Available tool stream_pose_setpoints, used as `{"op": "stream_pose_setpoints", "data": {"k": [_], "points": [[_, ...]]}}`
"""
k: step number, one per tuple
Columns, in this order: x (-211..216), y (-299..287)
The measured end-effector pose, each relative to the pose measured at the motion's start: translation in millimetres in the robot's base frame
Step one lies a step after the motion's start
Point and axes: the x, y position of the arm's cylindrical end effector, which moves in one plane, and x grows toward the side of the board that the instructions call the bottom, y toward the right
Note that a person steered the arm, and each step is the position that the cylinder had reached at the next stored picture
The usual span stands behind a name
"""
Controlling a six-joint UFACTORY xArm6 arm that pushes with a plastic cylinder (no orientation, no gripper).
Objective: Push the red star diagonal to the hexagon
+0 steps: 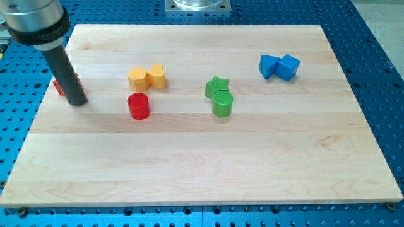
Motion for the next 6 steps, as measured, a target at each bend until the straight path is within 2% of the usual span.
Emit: {"op": "stream_pose_setpoints", "data": {"k": [1,2,3,5,6], "points": [[26,6],[32,-35],[-20,-30],[-83,37],[-125,9]]}}
